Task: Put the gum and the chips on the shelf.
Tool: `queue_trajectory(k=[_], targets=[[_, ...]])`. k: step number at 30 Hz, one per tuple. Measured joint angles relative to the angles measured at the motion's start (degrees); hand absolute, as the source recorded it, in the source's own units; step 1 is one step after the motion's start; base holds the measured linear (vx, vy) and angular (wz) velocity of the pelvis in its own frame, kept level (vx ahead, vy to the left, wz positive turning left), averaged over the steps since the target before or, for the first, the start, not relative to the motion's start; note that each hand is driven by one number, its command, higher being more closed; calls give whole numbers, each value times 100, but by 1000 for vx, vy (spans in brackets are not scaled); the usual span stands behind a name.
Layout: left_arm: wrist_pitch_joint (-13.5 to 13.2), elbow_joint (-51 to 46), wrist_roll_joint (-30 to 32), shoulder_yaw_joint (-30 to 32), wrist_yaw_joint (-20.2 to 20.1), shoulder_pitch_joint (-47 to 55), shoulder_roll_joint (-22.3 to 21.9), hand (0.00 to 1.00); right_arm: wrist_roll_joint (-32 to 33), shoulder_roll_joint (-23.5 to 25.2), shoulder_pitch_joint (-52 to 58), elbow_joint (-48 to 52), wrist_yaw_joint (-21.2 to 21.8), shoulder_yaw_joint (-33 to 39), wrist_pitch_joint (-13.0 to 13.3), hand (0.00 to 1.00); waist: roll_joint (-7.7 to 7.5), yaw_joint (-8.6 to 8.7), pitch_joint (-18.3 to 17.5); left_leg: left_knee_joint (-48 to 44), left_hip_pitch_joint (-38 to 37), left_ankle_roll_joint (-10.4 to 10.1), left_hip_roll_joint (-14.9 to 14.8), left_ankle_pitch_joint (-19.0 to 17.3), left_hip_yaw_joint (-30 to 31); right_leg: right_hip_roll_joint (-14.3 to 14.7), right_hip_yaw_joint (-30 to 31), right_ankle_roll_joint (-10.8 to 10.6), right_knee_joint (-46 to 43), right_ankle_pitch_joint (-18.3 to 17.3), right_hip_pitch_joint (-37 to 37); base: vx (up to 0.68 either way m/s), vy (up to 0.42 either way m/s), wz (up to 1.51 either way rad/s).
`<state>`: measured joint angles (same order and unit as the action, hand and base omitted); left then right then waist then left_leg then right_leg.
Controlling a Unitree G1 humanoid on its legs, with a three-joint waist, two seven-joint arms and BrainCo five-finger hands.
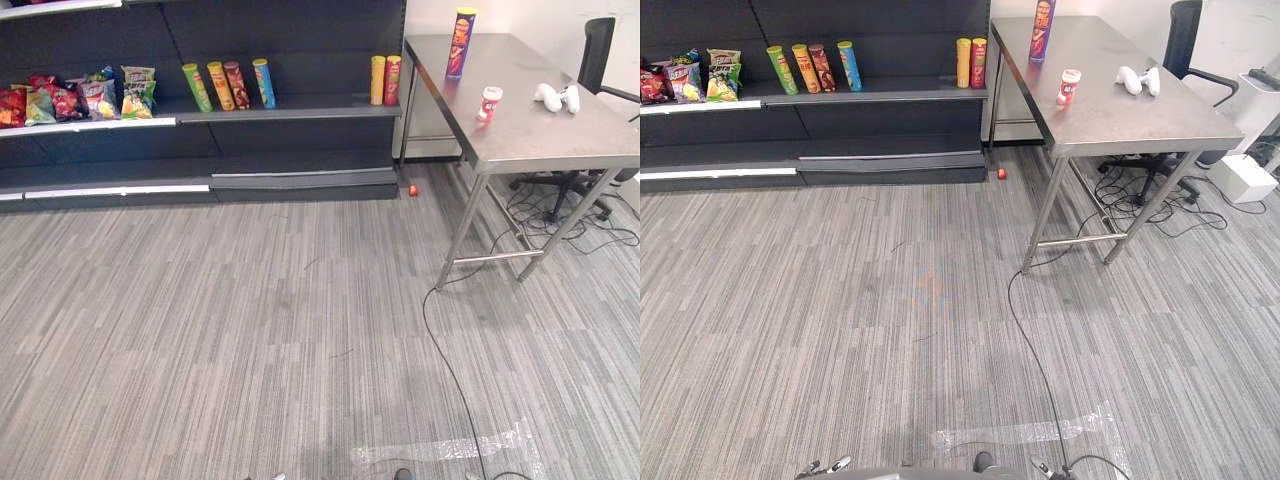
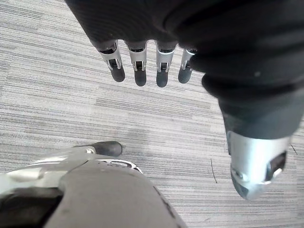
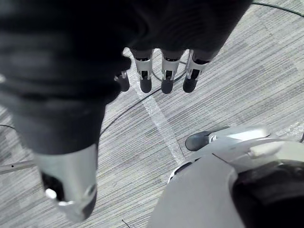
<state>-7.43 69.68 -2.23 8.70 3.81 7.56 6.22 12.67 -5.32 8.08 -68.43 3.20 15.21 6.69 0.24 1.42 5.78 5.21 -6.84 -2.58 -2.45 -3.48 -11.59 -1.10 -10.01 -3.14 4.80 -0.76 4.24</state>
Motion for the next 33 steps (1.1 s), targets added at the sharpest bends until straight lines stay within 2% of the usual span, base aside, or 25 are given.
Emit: queue_trajectory(k=[4, 15, 20, 26, 27, 29, 33], targets=[[-114, -12, 4, -54, 13, -2, 38, 0, -158, -25, 6, 16, -35, -276, 250, 0, -23, -1, 0, -1, -13, -45, -6, -29, -49, 11, 43, 0, 15, 1, 3, 14, -12, -4], [-126, -8, 10, -110, 7, -5, 58, 0, -161, 1, -5, 15, -26, -206, 214, 0, -38, -2, -6, -27, -46, -91, -8, -60, -185, 4, 113, -2, 7, 1, 16, -15, -17, -3], [-131, -9, 11, -184, 44, -7, 66, 0, -603, 3, -11, 61, -218, -207, 228, 0, -27, -4, -11, -46, -45, -104, -21, -70, -198, 10, 119, -1, 1, 1, 16, -52, -30, 0], [-138, 1, 13, -390, 81, -69, 97, 0, -590, -9, -11, 111, -261, -212, 219, 0, 10, -1, 9, -62, -32, -102, -29, -69, -196, 12, 116, 1, -53, -4, -10, -6, -4, 0], [-134, 10, 13, -396, 85, -92, 91, 0, -578, -26, -37, 115, -262, -213, 215, 0, 34, -3, 41, -94, -16, -102, -39, -69, -201, 12, 119, 21, -151, -22, -64, -34, -17, -9], [-131, 2, 8, -400, 98, -174, 78, 0, -478, -43, -183, 238, -277, -214, 214, 0, 79, 8, 193, -252, 153, -107, -43, -72, -218, -52, 134, 82, -801, -295, -483, -61, -11, -7], [-131, -23, -177, -376, 168, -267, 54, 0, -183, -48, -266, 310, -297, -207, 249, 0, 116, 4, 423, -376, 262, -149, -69, -97, -241, -76, 143, 183, -1199, -490, -713, -57, -35, 2]])
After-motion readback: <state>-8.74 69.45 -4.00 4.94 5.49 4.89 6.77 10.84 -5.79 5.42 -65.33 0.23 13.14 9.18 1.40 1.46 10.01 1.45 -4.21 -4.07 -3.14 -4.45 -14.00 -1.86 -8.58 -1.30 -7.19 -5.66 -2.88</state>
